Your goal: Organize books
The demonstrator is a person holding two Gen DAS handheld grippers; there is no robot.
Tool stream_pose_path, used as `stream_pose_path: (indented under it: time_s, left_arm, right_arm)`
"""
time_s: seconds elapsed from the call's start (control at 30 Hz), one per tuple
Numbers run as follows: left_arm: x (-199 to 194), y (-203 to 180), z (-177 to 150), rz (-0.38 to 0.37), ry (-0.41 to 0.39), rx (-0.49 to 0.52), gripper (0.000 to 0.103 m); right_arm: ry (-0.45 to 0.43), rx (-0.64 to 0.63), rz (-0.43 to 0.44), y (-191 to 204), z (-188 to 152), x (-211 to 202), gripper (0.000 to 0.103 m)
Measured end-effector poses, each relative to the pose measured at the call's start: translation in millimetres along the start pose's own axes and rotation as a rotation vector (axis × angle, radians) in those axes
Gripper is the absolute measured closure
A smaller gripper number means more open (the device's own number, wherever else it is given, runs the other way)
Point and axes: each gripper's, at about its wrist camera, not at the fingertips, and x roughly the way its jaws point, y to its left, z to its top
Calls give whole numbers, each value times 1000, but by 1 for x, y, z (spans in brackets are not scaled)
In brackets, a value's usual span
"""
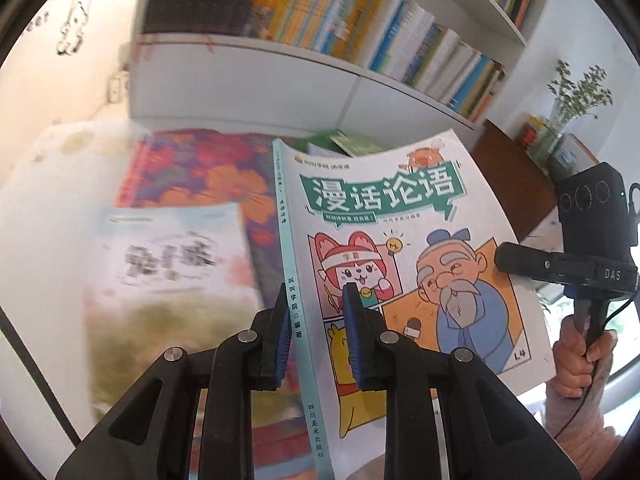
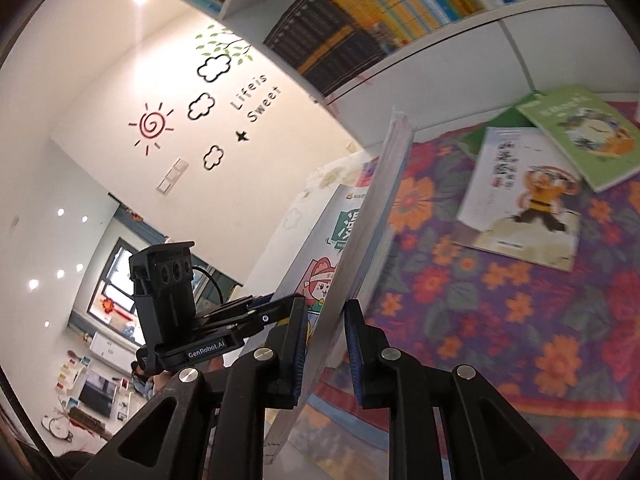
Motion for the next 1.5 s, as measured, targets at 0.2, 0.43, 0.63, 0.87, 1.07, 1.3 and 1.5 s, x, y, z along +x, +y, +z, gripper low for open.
stream_pose_path:
  time_s: [0.2, 0.43, 0.63, 0.87, 1.07, 1.3, 1.5]
  left_arm:
    - [-17, 37, 0, 41, -20, -52, 82]
    - [-24, 85, -8, 58, -35, -157, 82]
    - [-18, 117, -16, 85, -34, -225, 83]
    - [-5, 134, -27, 91, -8, -241, 83]
    - [7, 141, -33, 117, 21, -258, 83]
    - [11, 141, -34, 163, 33, -260, 82]
    - [8, 133, -32, 286, 33, -239, 75]
  right_arm:
    - [57, -26, 36, 17, 13, 46, 84]
    - [108, -41, 82, 30, 27, 98, 84]
    - [162, -10, 104, 25, 26, 146, 84]
    - [198, 53, 115, 3, 22, 174, 84]
    - [220, 90, 88, -12, 13, 186, 84]
    - [232, 132, 54, -27, 7, 194, 84]
    - [236, 142, 39, -28, 2, 195, 84]
